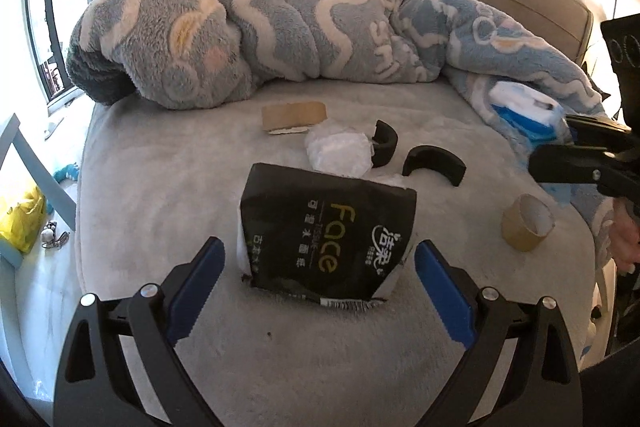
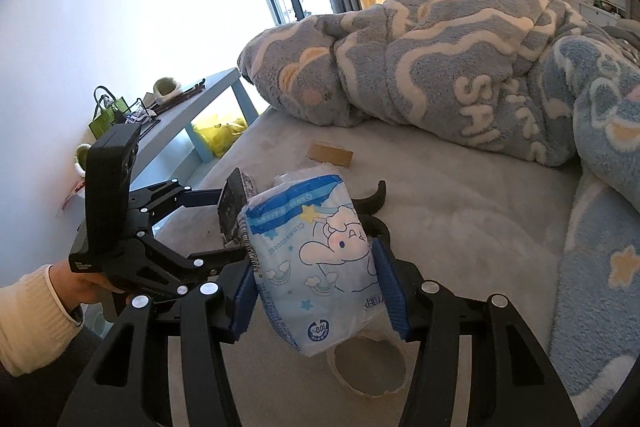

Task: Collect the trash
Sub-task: 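Grasp the blue-and-white wipes pack with the right tool while the left tool grasps the black Face pack, then carry both packs to the black bin while the left tool opens, dropping the Face pack inside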

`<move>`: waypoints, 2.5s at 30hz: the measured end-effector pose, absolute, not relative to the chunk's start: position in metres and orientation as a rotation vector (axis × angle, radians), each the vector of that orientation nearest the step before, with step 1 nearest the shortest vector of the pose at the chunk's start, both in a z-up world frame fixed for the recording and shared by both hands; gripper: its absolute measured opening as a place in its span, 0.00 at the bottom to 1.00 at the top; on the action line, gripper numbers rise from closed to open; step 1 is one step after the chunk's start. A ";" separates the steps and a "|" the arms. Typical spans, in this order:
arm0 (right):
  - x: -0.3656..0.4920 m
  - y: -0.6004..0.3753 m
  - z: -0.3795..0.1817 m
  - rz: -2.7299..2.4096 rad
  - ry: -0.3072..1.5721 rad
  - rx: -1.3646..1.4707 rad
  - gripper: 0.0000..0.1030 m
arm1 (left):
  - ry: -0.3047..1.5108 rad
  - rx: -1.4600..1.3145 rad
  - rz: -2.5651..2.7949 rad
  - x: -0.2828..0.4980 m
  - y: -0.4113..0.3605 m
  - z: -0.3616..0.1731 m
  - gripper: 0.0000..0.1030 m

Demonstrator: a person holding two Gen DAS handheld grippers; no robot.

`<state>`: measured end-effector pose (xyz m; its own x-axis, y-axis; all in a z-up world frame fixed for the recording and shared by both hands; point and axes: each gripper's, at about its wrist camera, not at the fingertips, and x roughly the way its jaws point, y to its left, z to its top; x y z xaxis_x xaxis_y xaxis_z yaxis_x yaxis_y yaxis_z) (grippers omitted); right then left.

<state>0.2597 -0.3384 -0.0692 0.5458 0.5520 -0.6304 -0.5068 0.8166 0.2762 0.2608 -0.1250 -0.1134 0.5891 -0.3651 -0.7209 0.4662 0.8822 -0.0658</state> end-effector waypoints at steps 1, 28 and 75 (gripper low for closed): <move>0.259 -0.340 -0.069 0.627 0.770 0.065 0.53 | 0.803 0.132 -0.479 0.261 -0.125 -0.113 0.93; 0.275 -0.278 -0.042 0.555 0.734 0.043 0.53 | 0.787 -0.070 -0.322 0.252 -0.048 -0.076 0.73; 0.270 0.014 -0.052 0.840 0.803 -0.057 0.53 | 1.154 -0.170 0.036 0.195 0.179 -0.156 0.73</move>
